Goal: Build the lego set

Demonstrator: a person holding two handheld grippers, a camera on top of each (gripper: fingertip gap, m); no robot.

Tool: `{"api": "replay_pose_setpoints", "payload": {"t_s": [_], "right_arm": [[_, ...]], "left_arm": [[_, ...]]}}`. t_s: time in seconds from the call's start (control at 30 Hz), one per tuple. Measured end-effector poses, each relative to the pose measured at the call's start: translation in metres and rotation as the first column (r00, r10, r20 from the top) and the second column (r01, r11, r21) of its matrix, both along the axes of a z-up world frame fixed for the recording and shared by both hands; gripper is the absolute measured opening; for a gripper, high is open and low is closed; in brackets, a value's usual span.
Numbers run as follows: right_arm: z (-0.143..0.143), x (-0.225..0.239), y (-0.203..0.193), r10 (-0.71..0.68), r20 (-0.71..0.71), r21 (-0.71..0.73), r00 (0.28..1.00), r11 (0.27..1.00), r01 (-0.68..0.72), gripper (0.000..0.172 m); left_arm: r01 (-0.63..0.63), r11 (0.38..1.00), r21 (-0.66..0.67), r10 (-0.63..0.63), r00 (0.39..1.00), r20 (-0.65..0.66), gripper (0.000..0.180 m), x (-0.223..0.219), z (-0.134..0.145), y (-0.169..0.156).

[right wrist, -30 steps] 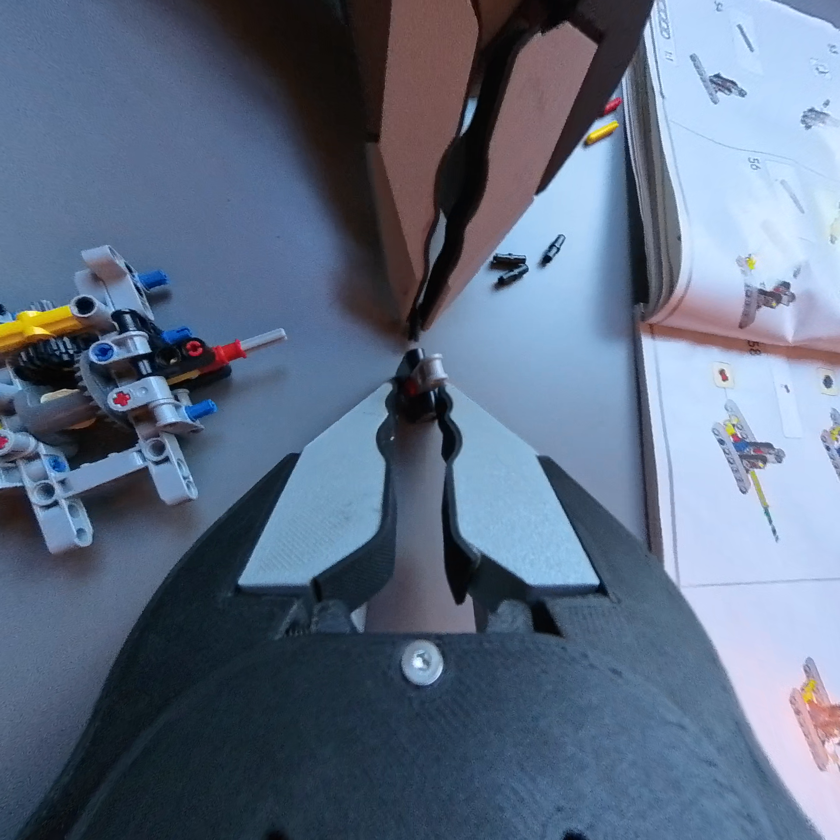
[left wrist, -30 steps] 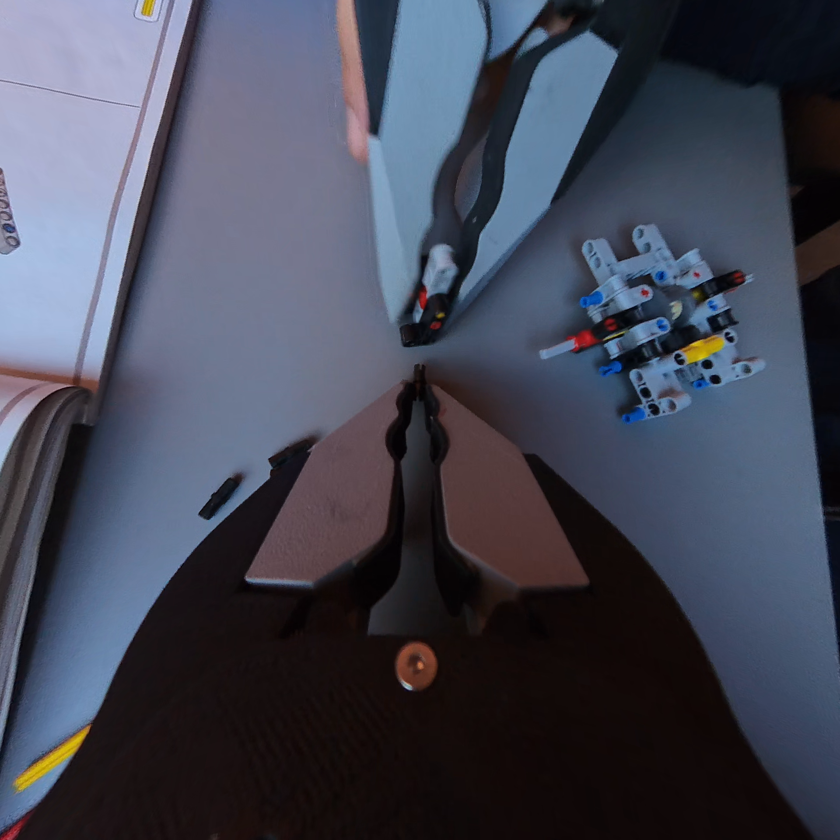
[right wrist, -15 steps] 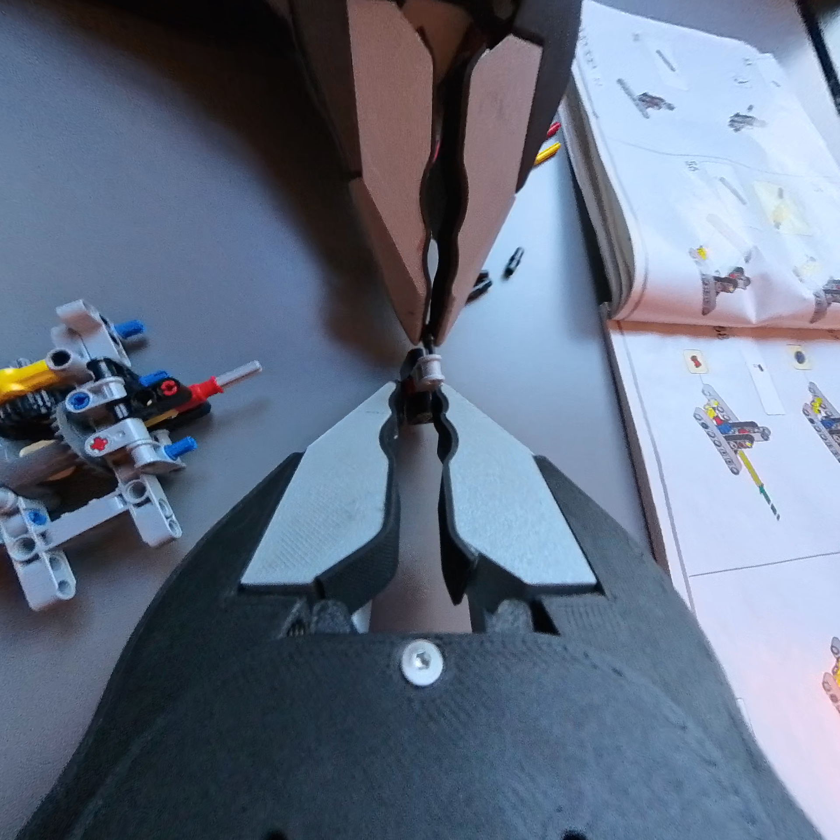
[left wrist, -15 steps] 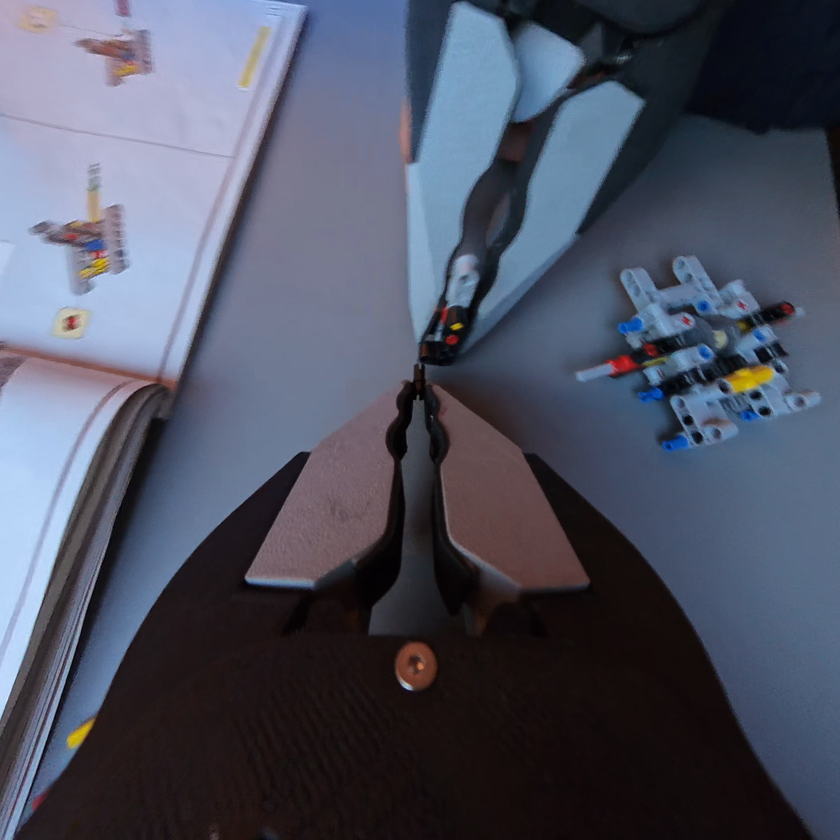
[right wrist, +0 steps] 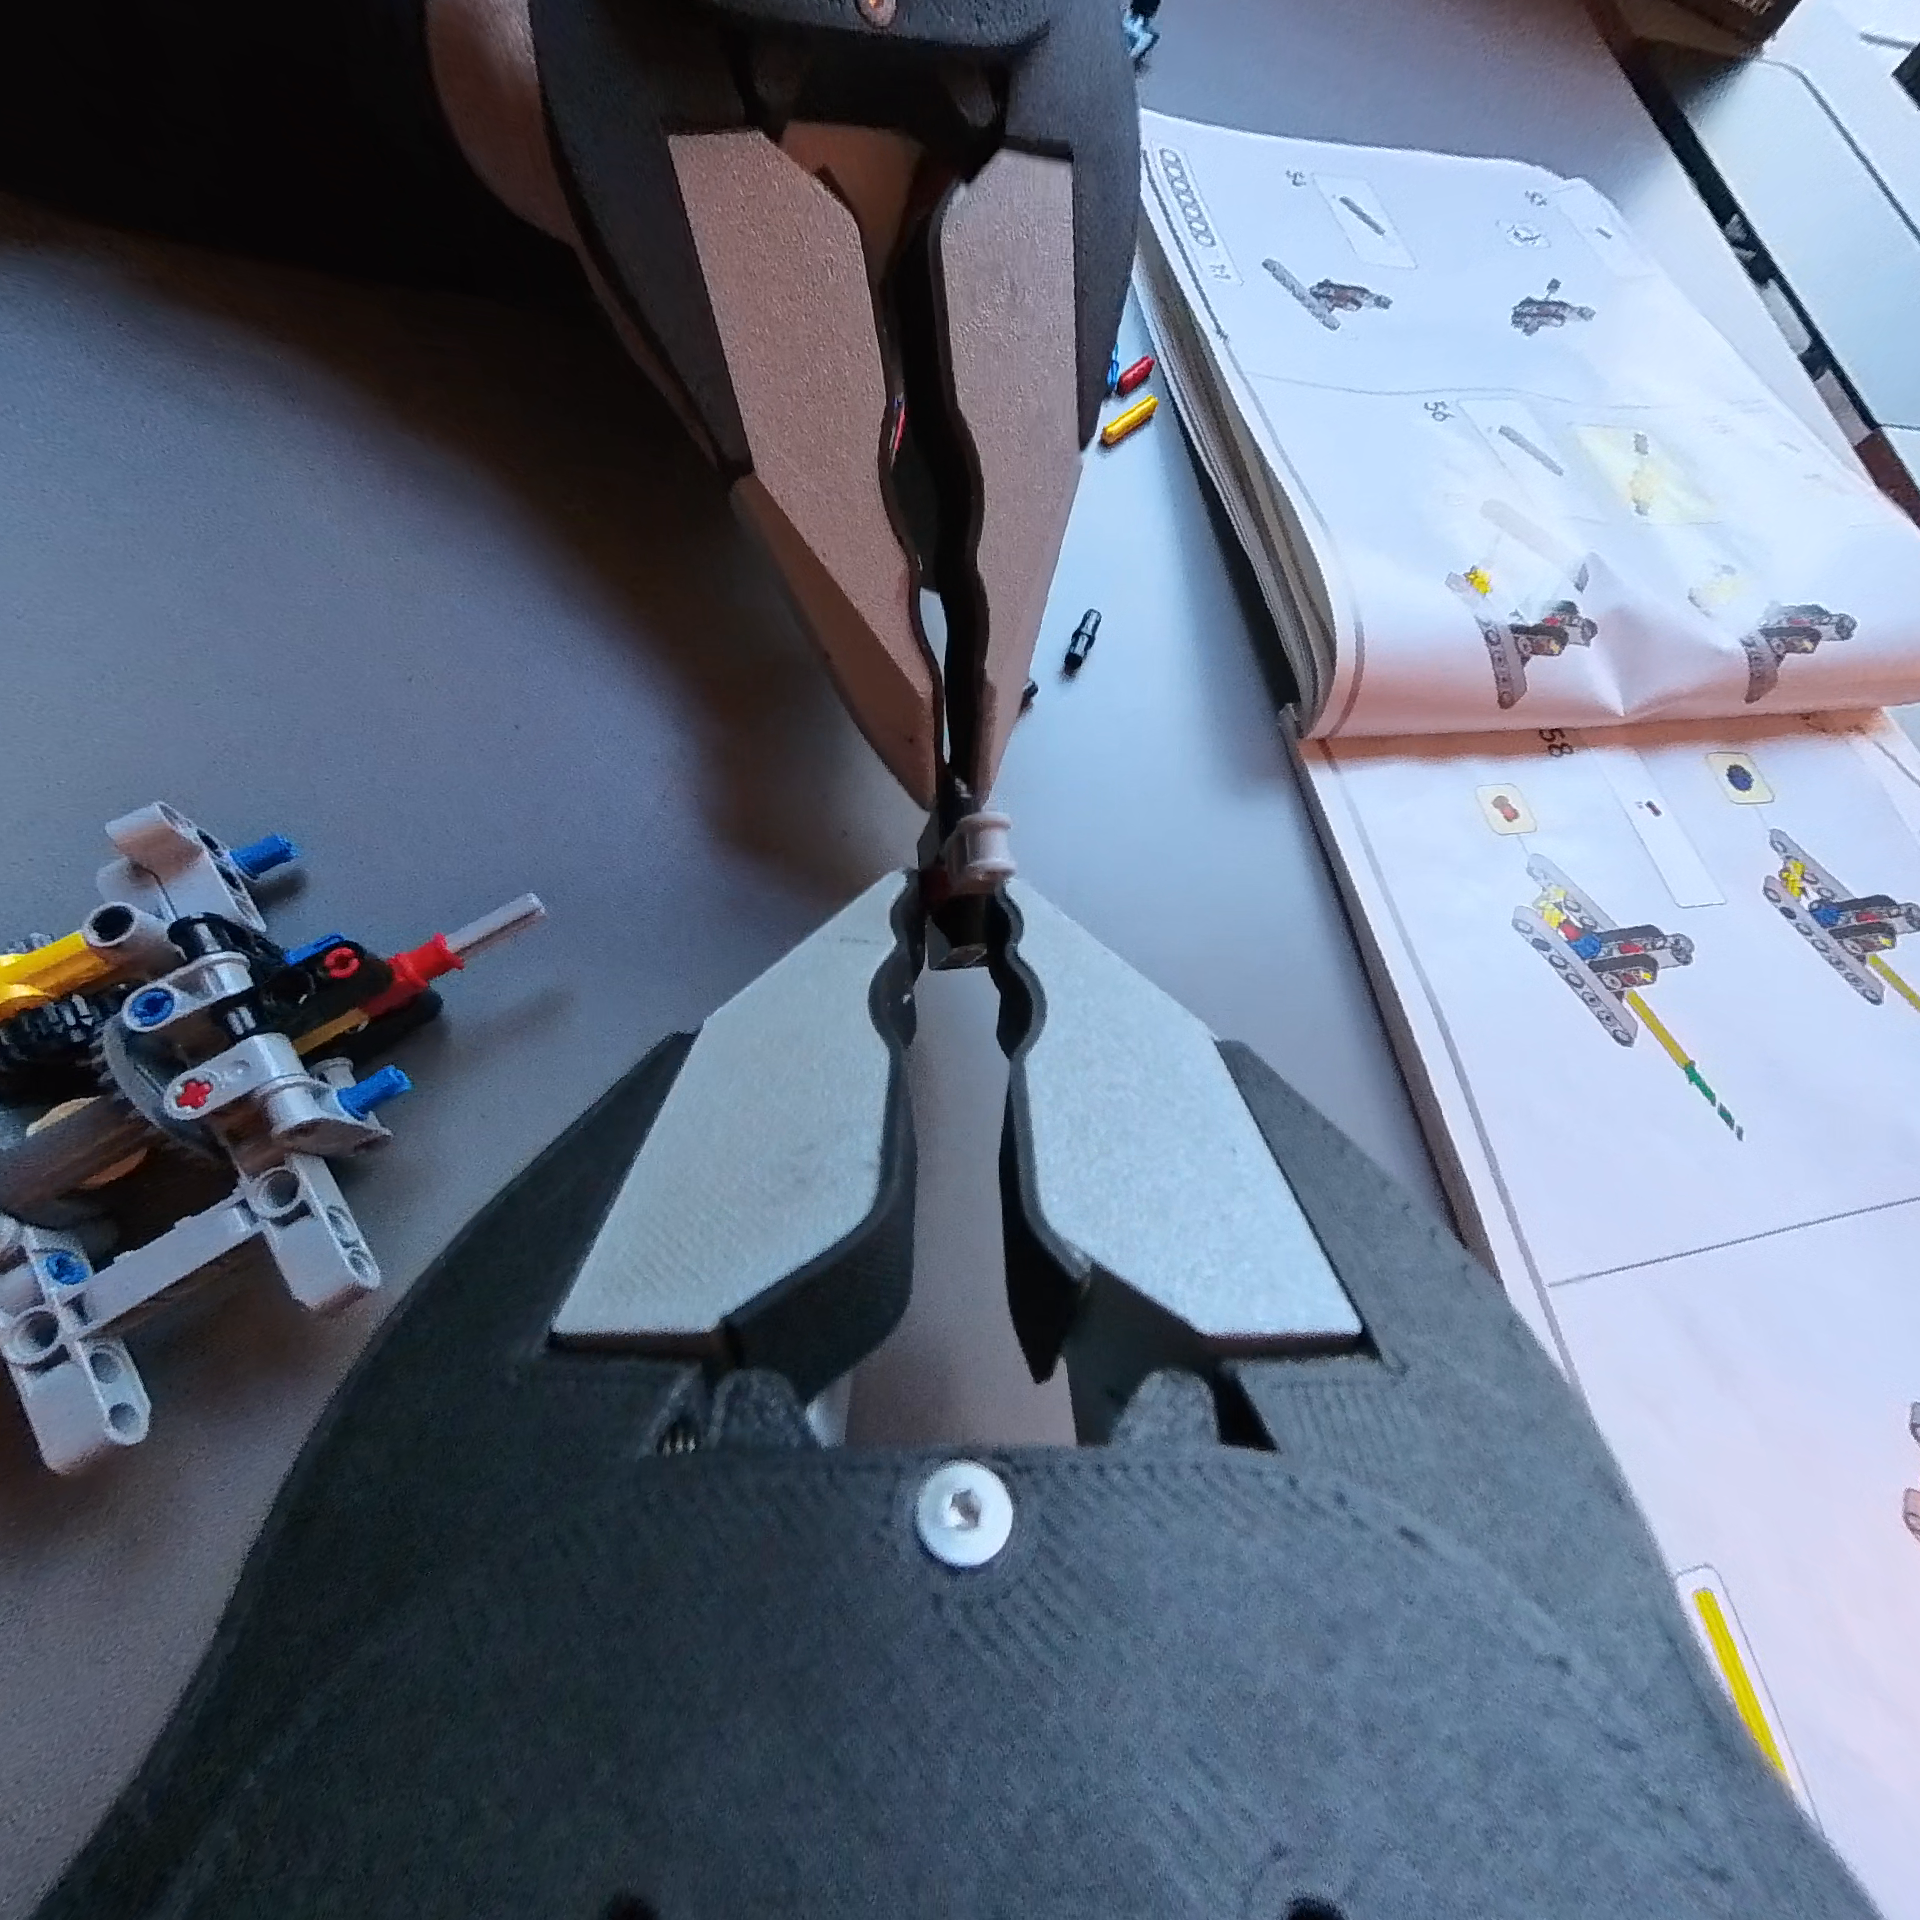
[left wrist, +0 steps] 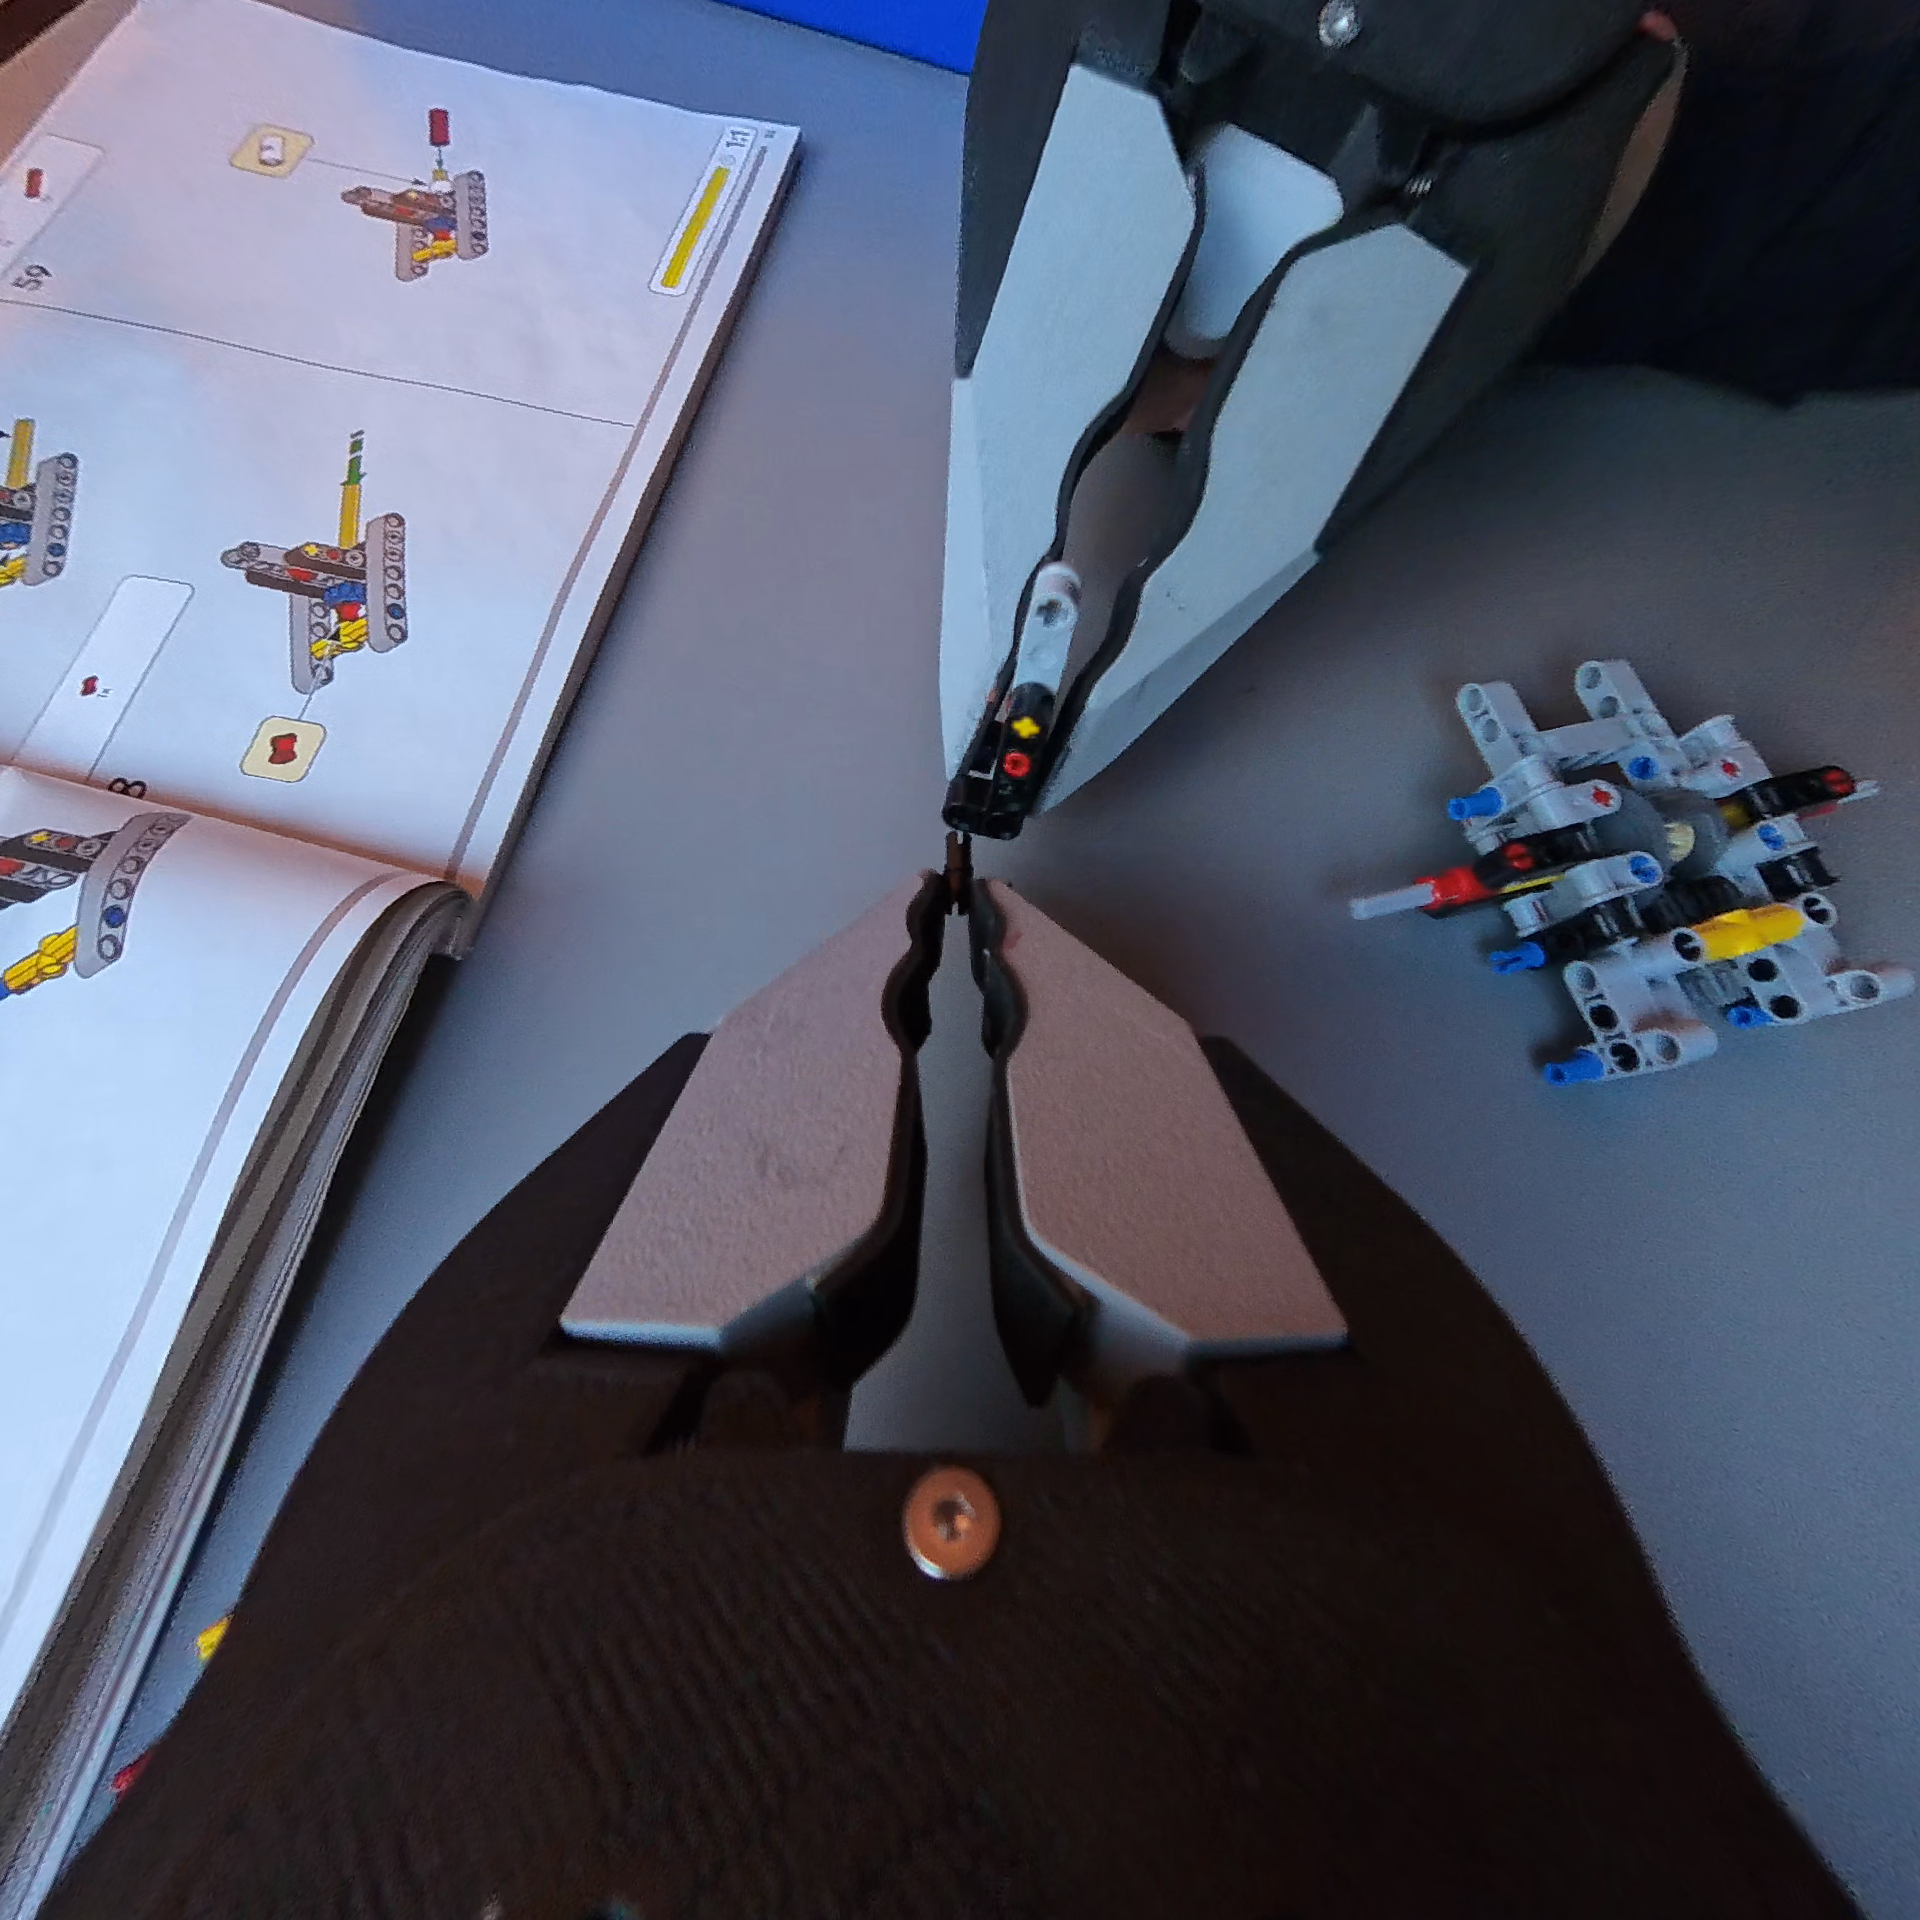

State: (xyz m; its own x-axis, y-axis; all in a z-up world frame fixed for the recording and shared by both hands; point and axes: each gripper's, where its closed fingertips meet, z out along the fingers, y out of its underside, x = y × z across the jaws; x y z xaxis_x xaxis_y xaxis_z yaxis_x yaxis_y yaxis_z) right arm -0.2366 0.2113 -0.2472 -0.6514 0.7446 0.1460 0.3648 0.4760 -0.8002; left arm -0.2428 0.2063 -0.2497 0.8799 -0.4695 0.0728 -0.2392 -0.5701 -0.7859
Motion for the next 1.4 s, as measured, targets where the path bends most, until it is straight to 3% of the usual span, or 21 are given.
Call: {"api": "replay_pose_setpoints", "payload": {"t_s": [0.8,1.17,1.4], "right_arm": [[-0.016,-0.005,-0.003,-0.015,0.090,0.045,0.996,0.999,0.011,0.006],[-0.016,-0.005,-0.004,-0.014,0.130,0.000,0.991,1.000,0.014,0.006],[-0.016,-0.004,-0.006,0.016,0.144,-0.009,0.989,1.000,-0.014,0.005]], "left_arm": [[-0.078,0.991,-0.110,0.078,0.997,-0.005,0.002,-0.006,-0.016,0.000],[-0.073,0.991,-0.115,0.074,0.997,0.005,0.002,-0.005,-0.015,0.000],[0.012,0.995,-0.102,-0.014,1.000,-0.025,0.002,-0.003,-0.015,-0.002]]}}
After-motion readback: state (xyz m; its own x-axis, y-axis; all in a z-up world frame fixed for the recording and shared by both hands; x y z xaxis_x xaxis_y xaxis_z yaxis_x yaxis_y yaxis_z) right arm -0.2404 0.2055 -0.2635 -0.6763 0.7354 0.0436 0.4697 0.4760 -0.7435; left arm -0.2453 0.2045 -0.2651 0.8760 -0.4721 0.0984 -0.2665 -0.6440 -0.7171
